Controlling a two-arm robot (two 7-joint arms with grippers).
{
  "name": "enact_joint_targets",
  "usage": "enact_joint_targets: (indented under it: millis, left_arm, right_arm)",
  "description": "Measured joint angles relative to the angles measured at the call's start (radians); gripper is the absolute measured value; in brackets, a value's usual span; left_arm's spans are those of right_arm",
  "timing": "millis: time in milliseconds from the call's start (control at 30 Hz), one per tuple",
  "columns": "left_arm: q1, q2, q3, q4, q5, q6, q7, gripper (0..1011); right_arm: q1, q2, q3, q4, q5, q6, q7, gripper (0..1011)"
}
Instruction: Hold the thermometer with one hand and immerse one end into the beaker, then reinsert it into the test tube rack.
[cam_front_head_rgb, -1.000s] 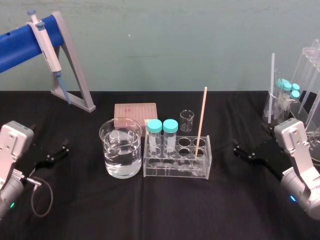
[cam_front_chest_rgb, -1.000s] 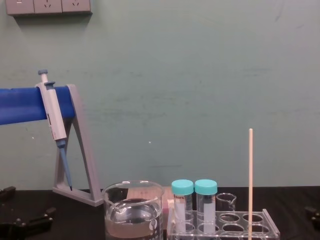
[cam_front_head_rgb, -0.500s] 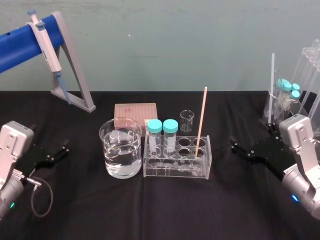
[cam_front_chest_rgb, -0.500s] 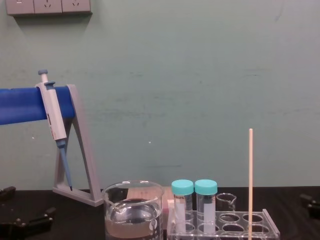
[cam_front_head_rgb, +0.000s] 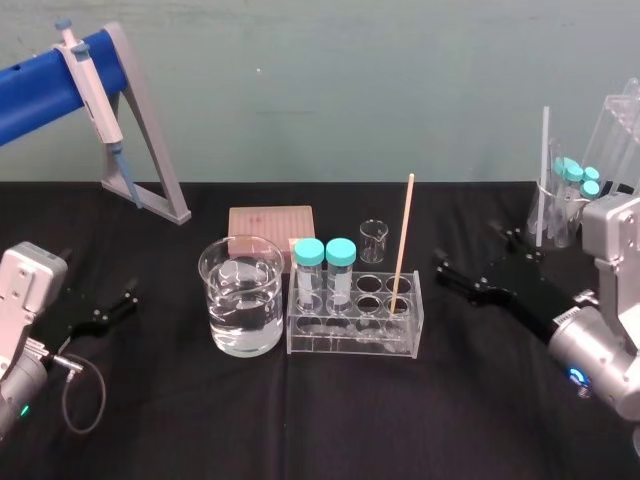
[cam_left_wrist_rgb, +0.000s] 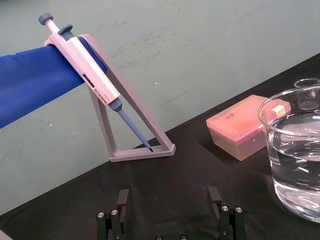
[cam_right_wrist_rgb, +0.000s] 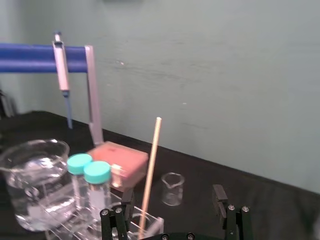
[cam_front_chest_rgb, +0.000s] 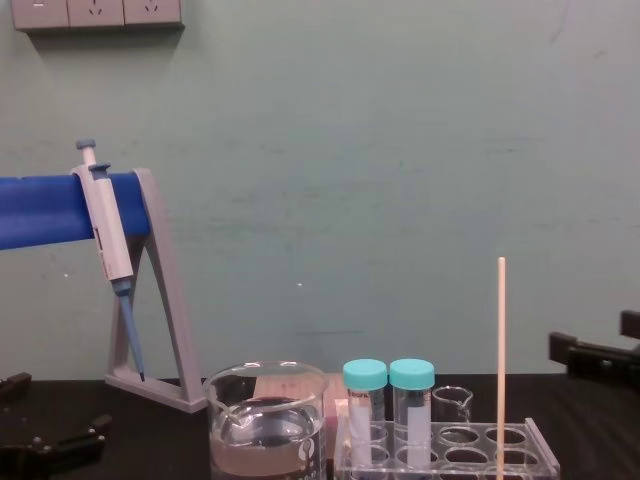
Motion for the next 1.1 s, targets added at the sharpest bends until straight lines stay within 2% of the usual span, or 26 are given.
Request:
enact_joint_targets:
  millis: [300, 533, 667, 800, 1100]
  left_arm:
    - [0.0, 0.0, 0.0, 0.0, 0.0, 0.0, 0.0, 1004]
    - [0.0, 0.0, 0.0, 0.0, 0.0, 0.0, 0.0, 1004]
    - [0.0, 0.0, 0.0, 0.0, 0.0, 0.0, 0.0, 1004]
    - [0.0, 0.0, 0.0, 0.0, 0.0, 0.0, 0.0, 1004]
    - [0.0, 0.0, 0.0, 0.0, 0.0, 0.0, 0.0, 1004]
  right_arm:
    - [0.087, -0.087, -0.003, 0.109, 0.1, 0.082, 0.11, 1003]
    - [0.142, -0.141, -0.002, 0.188, 0.123, 0.111, 0.155, 1003]
    - [0.166, -0.164, -0.008, 0.222, 0.111, 0.107, 0.165, 1003]
    - [0.19, -0.18, -0.026, 0.247, 0.054, 0.093, 0.157, 1003]
    - [0.223, -0.206, -0.034, 0.3, -0.001, 0.07, 0.153, 1003]
